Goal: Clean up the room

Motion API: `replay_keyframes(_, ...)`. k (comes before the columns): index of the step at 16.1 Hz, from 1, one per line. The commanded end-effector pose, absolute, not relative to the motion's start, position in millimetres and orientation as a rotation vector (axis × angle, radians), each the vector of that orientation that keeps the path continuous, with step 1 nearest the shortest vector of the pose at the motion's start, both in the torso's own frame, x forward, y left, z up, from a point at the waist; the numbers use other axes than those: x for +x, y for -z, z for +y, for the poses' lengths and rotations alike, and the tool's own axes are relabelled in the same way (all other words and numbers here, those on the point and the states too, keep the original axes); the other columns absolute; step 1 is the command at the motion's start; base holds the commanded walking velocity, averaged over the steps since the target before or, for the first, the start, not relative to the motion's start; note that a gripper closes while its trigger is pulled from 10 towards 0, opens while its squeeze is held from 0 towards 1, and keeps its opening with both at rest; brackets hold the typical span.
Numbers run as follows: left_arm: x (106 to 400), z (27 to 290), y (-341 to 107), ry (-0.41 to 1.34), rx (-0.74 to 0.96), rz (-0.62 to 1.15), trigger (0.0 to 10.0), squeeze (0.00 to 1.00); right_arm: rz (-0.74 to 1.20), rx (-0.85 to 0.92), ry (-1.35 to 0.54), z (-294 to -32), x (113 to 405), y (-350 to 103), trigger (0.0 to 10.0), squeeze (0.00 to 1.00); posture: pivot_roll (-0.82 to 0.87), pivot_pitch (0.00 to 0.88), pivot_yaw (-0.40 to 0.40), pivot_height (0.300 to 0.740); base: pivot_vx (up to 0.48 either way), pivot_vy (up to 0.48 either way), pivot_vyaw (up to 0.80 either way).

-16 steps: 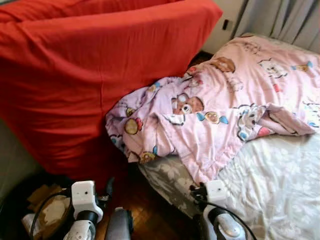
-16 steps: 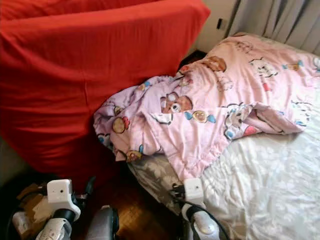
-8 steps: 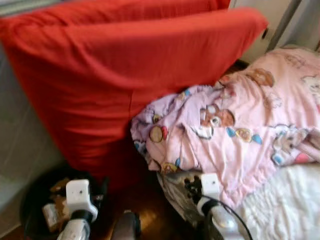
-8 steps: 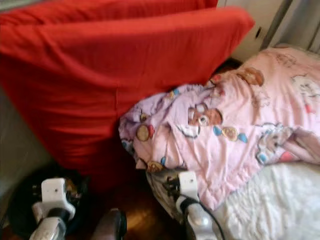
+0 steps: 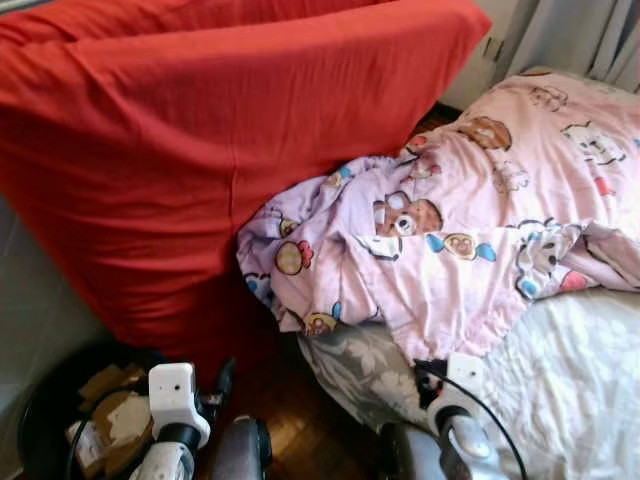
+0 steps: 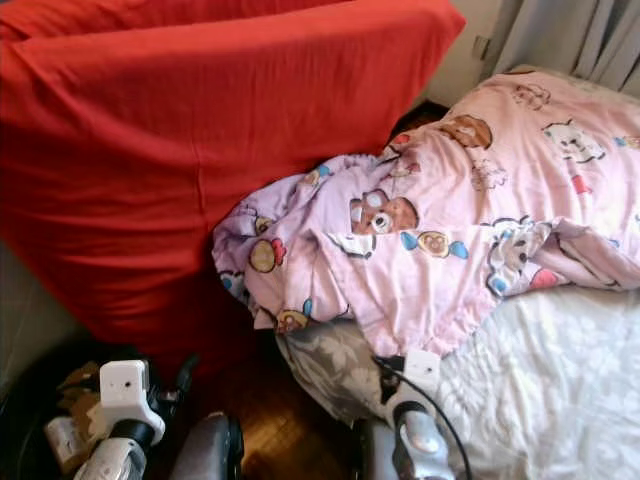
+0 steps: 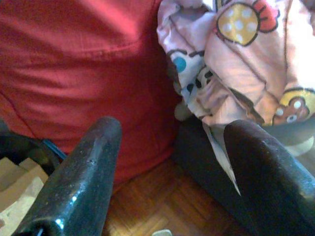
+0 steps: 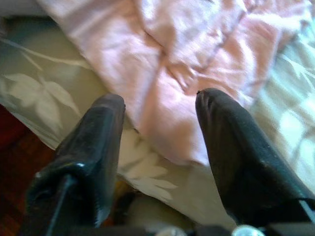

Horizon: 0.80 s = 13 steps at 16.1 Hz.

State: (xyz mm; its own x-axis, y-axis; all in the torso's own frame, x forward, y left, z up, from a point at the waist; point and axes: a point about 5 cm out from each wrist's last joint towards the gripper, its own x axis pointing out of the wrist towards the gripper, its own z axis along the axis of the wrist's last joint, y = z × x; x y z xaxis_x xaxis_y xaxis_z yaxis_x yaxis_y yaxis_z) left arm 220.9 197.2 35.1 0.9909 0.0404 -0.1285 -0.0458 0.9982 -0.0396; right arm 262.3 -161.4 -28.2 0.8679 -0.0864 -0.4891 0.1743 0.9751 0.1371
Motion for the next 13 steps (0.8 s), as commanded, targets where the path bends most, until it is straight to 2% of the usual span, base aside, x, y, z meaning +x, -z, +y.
replay_keyframes(1,219,197,-36,-0.039,-0.039,0.131,10.0,0.00,0.523,0.182,0.144,-163,262,30,10.0,1.00,0.10,0.190,-0.008,0.605,0.000,0.000,0.00)
replay_keyframes(6,215,198,-38,-0.031,-0.032,0.140,10.0,0.00,0.502,0.176,0.157,-165,275,20,10.0,1.00,0.10,0.229,0.001,0.605,0.000,0.000,0.00)
replay_keyframes(7,213,197,-38,-0.029,-0.033,0.142,10.0,0.00,0.501,0.174,0.156,-166,277,19,10.0,0.11,0.11,0.236,0.002,0.605,0.000,0.000,0.00)
replay_keyframes(8,210,195,-37,-0.025,-0.036,0.153,10.0,0.00,0.502,0.167,0.174,-171,278,17,10.0,0.00,0.12,0.246,0.004,0.605,0.000,0.000,0.00)
replay_keyframes(13,189,197,-33,-0.045,-0.042,0.194,10.0,0.00,0.463,0.143,0.288,-194,289,5,10.0,0.00,0.12,0.275,0.004,0.605,0.000,0.000,0.00)
